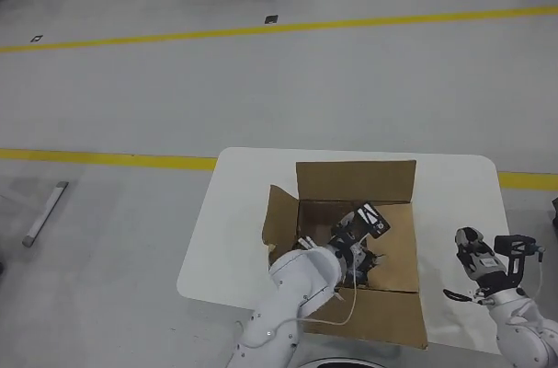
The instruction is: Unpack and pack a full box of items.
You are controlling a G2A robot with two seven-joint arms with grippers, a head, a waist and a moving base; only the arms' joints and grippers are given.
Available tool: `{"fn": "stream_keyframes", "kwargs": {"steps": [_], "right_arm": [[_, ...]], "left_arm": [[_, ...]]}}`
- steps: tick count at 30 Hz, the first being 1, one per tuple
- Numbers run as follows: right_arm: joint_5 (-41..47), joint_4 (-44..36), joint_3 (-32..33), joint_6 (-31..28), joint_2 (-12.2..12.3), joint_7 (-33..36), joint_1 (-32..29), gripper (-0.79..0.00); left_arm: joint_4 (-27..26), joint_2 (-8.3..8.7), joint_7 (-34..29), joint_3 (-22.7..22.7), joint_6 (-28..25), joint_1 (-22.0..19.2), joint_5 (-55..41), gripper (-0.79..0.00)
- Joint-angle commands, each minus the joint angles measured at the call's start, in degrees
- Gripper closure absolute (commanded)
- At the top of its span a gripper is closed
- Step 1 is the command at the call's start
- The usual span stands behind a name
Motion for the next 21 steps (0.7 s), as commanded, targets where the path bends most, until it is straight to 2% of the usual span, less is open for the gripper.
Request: {"fn": "stream_keyframes", "kwargs": {"steps": [1, 13, 15, 21], "right_arm": [[0.1, -0.1, 0.4, 0.0, 0.0, -0.1, -0.5, 0.000], [-0.7, 1.4, 1.3, 0.5, -0.2, -0.4, -1.0, 0.000], [-1.1, 1.5, 1.0, 0.6, -0.3, -0.2, -1.0, 0.000], [-1.4, 0.7, 0.8, 0.4, -0.5, 0.0, -1.1, 0.000]], "left_arm": [[2.9, -0.05, -0.9, -1.0, -1.4, -1.0, -6.4, -0.785], [3.8, 0.12, -1.2, -1.4, -1.4, -1.6, -6.1, -0.785], [4.8, 0.03, 1.5, -2.4, -0.8, -0.2, -12.4, -0.785], [9.8, -0.62, 4.9, -3.5, 4.1, -0.5, -26.3, -0.785]]}}
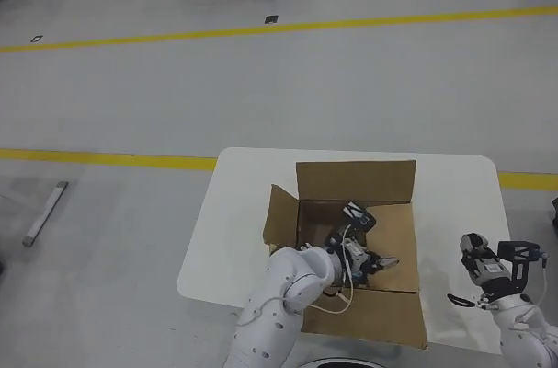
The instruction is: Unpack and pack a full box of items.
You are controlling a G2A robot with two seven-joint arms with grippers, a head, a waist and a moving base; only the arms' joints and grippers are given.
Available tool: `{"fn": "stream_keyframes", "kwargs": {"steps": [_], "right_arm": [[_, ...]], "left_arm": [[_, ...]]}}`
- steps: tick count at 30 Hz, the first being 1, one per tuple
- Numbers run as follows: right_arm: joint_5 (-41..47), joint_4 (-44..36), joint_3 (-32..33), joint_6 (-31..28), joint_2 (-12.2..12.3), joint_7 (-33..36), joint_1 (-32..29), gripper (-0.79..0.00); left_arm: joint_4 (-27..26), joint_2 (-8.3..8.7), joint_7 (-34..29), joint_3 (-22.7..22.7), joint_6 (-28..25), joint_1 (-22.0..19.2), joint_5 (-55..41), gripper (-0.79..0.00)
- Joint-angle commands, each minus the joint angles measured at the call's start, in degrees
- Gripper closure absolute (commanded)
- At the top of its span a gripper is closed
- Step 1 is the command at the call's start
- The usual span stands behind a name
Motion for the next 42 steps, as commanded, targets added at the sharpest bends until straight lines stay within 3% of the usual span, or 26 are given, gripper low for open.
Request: {"fn": "stream_keyframes", "kwargs": {"steps": [1, 6, 18, 29, 42], "right_arm": [[-0.1, -0.1, 0.0, -0.1, 0.0, 0.0, -0.1, 0.000], [-1.0, 0.3, -0.5, -0.1, -0.2, 0.0, -0.4, 0.000], [-2.7, 1.9, -2.1, -0.3, -0.5, 0.3, -0.1, 0.000], [-5.2, 4.1, -5.4, -0.2, -1.0, 0.3, 1.1, 0.000], [-7.3, 4.1, -8.4, -0.9, -1.4, 0.4, 1.5, 0.000]], "left_arm": [[2.4, -0.29, 0.9, 0.0, 0.9, -0.5, -5.8, -0.785], [9.2, -0.78, 1.1, -0.8, 4.1, -2.6, -15.7, -0.785], [17.3, -0.99, 2.7, 0.5, 6.4, -5.6, -20.5, -0.785], [21.8, -1.11, 0.1, 0.4, 3.1, -7.6, -32.2, -0.785], [24.3, -1.26, -0.1, 2.3, 1.7, -9.3, -37.9, -0.785]]}}
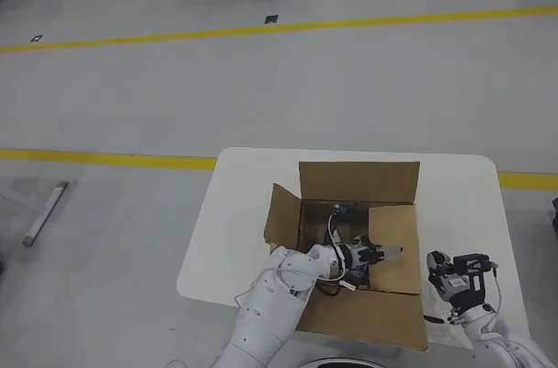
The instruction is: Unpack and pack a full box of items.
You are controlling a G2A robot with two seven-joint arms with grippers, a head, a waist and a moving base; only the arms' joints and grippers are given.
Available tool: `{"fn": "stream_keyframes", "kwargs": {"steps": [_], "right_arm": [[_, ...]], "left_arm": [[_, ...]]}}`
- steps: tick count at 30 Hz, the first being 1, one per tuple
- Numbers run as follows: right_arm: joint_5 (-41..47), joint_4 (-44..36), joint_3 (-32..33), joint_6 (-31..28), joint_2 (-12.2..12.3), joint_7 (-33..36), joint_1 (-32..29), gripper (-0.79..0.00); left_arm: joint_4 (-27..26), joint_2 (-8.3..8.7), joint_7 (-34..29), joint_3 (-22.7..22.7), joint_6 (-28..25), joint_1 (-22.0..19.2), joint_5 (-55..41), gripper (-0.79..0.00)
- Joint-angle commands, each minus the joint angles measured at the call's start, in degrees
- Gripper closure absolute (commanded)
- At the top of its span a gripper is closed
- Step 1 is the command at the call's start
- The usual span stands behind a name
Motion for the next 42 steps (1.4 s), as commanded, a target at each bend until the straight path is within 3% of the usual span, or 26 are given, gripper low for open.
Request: {"fn": "stream_keyframes", "kwargs": {"steps": [1, 12, 25, 32, 37, 38, 40, 42], "right_arm": [[-0.3, -0.1, -0.4, -0.2, 0.0, 0.2, 0.1, 0.000], [-0.1, -1.3, -0.2, -1.1, -0.1, 0.3, -0.1, 0.000], [7.1, -5.7, 8.6, -0.7, 0.4, -0.4, -3.1, 0.000], [9.1, -3.8, 12.4, 0.2, 0.6, 0.1, -3.4, 0.000], [10.1, -1.9, 14.4, 0.9, 0.6, -0.4, -3.1, 0.000], [10.3, -1.7, 15.0, 1.0, 0.6, -0.4, -3.1, -0.022], [10.8, -1.5, 16.0, 1.1, 0.6, -0.4, -3.0, -0.160], [11.5, -1.5, 17.3, 1.1, 0.7, -0.2, -3.2, -0.243]], "left_arm": [[-0.1, -0.06, 0.0, 0.3, -0.4, 0.0, -1.3, -0.785], [-1.6, 0.00, -1.2, 1.8, -2.2, -0.7, -5.5, -0.785], [-4.1, 0.56, -3.9, 1.8, -3.7, -1.0, -12.1, -0.785], [-4.7, 0.54, -5.2, 3.7, -3.8, -2.5, -12.2, -0.785], [-3.9, -0.45, -6.5, 7.6, -3.5, -5.7, -12.3, -0.785], [-3.5, -0.85, -6.7, 8.8, -3.4, -6.8, -12.2, -0.785], [-2.2, -1.77, -6.7, 11.2, -3.6, -8.8, -12.9, -0.785], [-0.7, -2.83, -6.8, 13.8, -4.1, -10.8, -13.5, -0.785]]}}
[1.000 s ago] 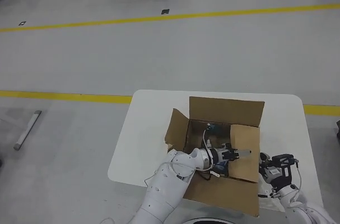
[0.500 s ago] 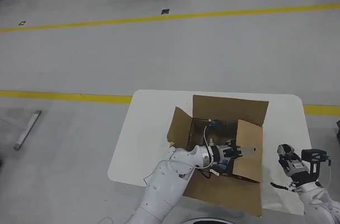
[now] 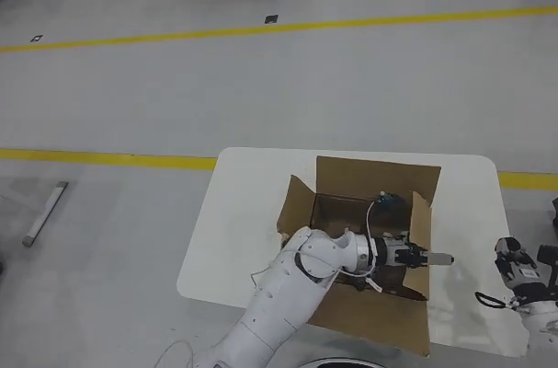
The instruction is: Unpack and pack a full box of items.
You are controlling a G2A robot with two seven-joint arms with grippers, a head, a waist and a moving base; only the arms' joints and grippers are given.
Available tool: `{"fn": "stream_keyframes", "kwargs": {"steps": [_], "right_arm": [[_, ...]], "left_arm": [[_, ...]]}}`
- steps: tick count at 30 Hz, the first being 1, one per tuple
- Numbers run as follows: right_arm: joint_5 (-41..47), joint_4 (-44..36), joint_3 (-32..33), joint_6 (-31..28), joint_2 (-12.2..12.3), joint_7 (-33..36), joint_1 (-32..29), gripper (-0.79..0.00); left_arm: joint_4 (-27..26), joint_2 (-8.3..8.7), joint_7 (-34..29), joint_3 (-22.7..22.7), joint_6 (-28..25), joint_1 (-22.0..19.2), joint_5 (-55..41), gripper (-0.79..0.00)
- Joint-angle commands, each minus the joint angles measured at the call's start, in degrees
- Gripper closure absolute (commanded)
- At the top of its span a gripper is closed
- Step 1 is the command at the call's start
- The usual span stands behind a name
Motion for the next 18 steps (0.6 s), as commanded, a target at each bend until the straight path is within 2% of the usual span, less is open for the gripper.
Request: {"fn": "stream_keyframes", "kwargs": {"steps": [1, 5, 6, 7, 8, 12, 18], "right_arm": [[0.5, -0.1, 1.2, -0.1, 0.1, 0.1, -0.2, -0.268], [2.4, -0.3, 3.5, -0.1, 0.1, 0.6, -0.8, -0.388], [3.2, -0.3, 4.1, -0.2, 0.1, 0.8, -1.0, -0.517], [4.0, -0.3, 4.6, -0.5, 0.1, 1.3, -1.1, -0.754], [5.0, -0.3, 5.2, -0.9, 0.1, 2.0, -1.2, -0.785], [10.8, 0.4, 7.5, -2.5, 0.3, 6.9, -1.1, -0.785], [18.4, 1.2, 10.3, -4.2, 0.9, 18.9, 0.2, -0.785]], "left_arm": [[1.6, -1.05, 0.0, 2.5, -0.9, -1.9, -1.0, -0.785], [5.5, -3.24, 0.5, 6.7, -2.2, -5.1, -2.4, -0.785], [6.6, -3.77, 0.5, 7.6, -2.6, -5.9, -2.5, -0.785], [7.7, -4.28, 0.5, 8.4, -3.0, -6.5, -3.0, -0.785], [8.9, -4.79, 0.5, 9.2, -3.2, -7.1, -3.3, -0.785], [13.1, -6.85, -0.3, 12.3, -4.3, -9.0, -4.2, -0.785], [18.6, -9.29, -0.6, 14.7, -5.3, -11.2, -5.3, -0.785]]}}
